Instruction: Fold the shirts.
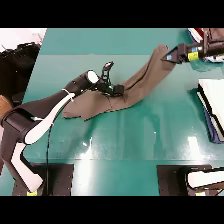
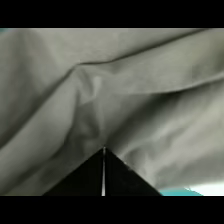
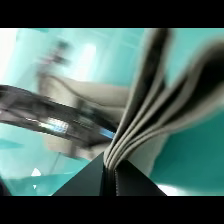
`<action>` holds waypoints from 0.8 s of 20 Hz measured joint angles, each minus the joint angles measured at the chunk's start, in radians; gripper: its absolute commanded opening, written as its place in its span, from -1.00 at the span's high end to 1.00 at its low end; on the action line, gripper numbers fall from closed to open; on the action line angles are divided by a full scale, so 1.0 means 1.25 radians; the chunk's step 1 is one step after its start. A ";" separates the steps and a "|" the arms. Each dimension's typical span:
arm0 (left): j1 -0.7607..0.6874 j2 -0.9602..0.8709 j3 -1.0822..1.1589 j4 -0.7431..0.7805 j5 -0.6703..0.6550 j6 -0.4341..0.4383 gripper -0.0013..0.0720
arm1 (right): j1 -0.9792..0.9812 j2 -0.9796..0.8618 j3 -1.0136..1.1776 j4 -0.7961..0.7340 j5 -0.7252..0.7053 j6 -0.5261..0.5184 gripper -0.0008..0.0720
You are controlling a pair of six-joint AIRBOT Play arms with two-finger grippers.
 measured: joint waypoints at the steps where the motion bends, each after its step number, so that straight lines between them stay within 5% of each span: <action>1: -0.004 -0.006 0.002 -0.004 0.000 0.000 0.89 | 0.021 0.004 0.013 0.001 -0.004 0.005 0.94; 9: 0.014 -0.007 0.008 0.002 -0.031 0.005 0.89 | 0.159 0.015 0.079 0.006 -0.066 0.016 0.94; 16: 0.193 0.169 0.010 0.078 -0.082 0.005 0.89 | 0.289 -0.011 0.087 0.007 -0.119 0.015 0.94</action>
